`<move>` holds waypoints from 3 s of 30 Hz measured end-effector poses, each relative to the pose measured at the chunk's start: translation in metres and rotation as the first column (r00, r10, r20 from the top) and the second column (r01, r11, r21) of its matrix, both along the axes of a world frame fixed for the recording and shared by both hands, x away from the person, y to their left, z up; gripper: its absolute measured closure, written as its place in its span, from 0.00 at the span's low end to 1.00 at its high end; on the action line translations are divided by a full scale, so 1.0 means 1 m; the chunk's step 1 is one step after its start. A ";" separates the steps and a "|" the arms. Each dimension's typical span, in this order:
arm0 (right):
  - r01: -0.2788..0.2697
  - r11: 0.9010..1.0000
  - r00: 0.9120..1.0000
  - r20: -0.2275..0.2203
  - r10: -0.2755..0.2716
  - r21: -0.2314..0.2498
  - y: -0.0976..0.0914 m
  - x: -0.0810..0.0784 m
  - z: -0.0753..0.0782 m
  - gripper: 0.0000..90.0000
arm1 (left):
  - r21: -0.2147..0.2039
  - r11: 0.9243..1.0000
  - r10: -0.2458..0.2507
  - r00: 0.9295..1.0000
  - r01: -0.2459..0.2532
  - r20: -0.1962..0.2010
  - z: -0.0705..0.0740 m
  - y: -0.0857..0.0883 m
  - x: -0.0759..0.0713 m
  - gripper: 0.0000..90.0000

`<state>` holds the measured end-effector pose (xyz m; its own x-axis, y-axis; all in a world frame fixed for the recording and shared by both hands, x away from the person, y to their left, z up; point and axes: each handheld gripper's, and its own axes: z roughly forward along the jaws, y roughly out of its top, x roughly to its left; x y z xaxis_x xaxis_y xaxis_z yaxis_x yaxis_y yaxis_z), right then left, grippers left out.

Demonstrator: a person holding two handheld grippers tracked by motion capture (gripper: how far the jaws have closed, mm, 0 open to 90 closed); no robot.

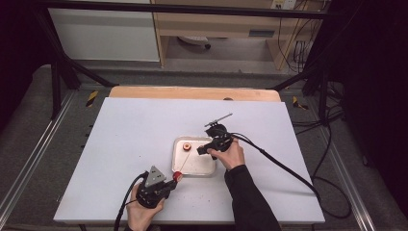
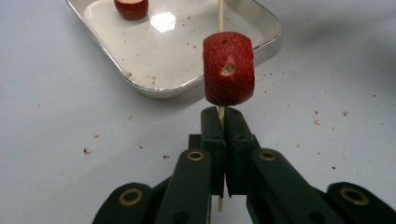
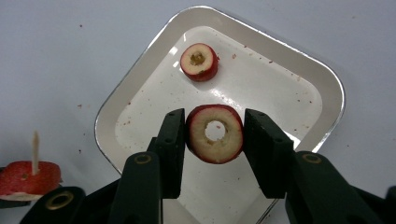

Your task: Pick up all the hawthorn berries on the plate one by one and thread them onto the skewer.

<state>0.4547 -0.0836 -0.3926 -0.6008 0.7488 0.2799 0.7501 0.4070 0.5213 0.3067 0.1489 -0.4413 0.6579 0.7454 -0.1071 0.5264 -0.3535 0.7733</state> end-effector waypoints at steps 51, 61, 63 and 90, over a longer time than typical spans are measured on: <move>0.160 0.744 0.918 0.180 -0.354 0.648 -0.044 -0.067 0.001 0.67 | -0.122 0.992 0.026 1.000 -0.027 -0.005 0.005 -0.045 -0.003 0.98; 0.163 0.711 0.913 0.169 -0.372 0.684 -0.041 -0.069 0.000 0.67 | -0.173 0.984 0.049 0.999 -0.049 -0.007 0.005 -0.053 -0.002 0.98; 0.163 0.706 0.913 0.167 -0.374 0.689 -0.040 -0.069 -0.001 0.67 | -0.176 0.983 0.049 0.999 -0.050 -0.008 0.005 -0.054 -0.002 0.98; 0.156 0.699 0.917 0.161 -0.364 0.698 -0.038 -0.070 -0.003 0.67 | -0.196 0.979 0.061 0.998 -0.064 -0.024 0.004 -0.052 -0.002 0.98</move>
